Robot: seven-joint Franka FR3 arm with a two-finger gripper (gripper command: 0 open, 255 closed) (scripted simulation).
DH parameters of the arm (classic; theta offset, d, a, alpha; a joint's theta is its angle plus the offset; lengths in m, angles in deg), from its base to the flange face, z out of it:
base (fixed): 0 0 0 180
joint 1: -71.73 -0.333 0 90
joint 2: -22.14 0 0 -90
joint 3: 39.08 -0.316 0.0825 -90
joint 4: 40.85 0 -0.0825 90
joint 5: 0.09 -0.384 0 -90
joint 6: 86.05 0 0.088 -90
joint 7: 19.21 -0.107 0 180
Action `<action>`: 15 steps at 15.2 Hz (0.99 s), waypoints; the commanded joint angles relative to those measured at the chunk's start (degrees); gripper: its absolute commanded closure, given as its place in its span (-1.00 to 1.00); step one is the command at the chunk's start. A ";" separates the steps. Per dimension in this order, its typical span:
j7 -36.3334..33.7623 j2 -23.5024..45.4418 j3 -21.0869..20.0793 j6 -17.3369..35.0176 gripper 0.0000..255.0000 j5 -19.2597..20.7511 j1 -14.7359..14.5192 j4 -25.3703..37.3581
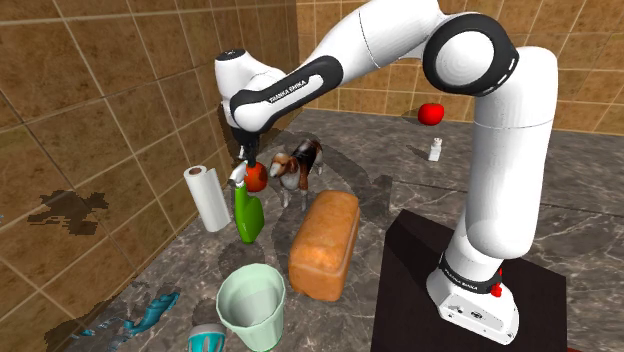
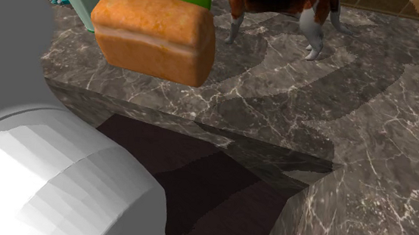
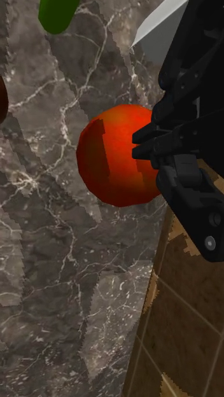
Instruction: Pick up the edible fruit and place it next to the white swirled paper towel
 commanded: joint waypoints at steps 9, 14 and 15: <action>-0.69 1.00 0.18 2.60 1.00 0.61 -0.02 -1.63; -0.69 1.00 0.18 2.60 -1.00 0.61 -0.02 -1.63; -0.69 1.00 0.18 2.60 -1.00 0.61 -0.02 -1.63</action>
